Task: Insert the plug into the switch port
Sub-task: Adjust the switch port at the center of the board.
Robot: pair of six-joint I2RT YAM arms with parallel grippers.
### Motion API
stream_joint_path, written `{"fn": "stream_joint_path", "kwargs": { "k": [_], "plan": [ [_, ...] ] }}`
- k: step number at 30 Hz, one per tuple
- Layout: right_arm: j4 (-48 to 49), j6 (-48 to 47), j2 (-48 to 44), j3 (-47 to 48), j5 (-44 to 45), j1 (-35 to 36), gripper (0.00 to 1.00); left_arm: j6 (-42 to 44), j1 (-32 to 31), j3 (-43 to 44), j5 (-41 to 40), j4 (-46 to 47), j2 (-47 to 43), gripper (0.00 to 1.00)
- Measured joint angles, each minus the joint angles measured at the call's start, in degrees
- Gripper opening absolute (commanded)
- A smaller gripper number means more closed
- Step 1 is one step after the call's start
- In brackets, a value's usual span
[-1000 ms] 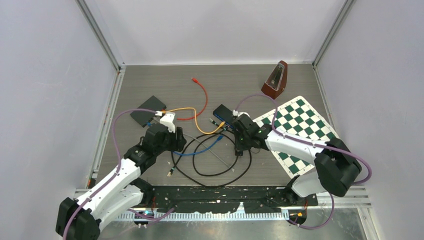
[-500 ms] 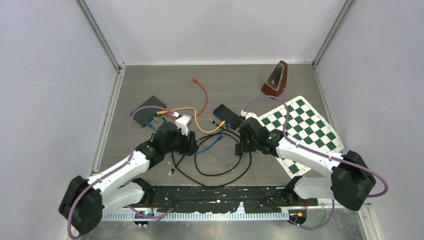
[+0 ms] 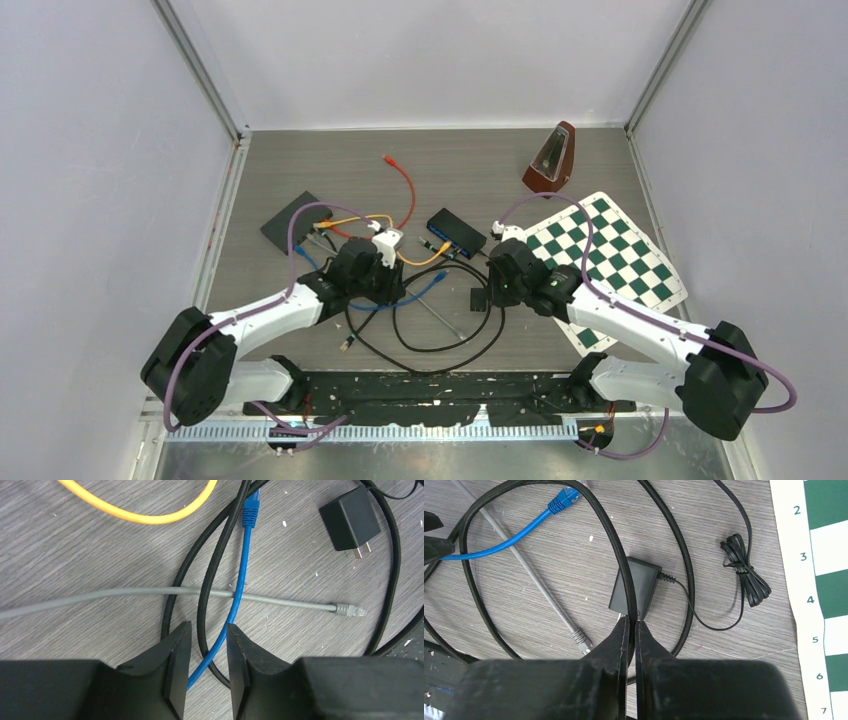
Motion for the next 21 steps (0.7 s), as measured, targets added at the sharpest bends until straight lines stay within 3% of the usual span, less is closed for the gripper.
{"fn": "stream_joint_path", "kwargs": {
  "k": [10, 17, 21],
  "plan": [
    [-1.1, 0.2, -1.9, -0.7, 0.5, 0.0, 0.05, 1.4, 0.0, 1.3, -0.9, 1.0, 3.5, 0.36],
    [-0.6, 1.7, -4.1, -3.3, 1.1, 0.0, 0.05, 1.6, 0.0, 2.2, -0.8, 1.2, 5.1, 0.26],
    [1.6, 2.2, -4.1, -5.6, 0.6, 0.0, 0.05, 1.6, 0.0, 2.2, -0.9, 1.1, 5.0, 0.26]
  ]
}}
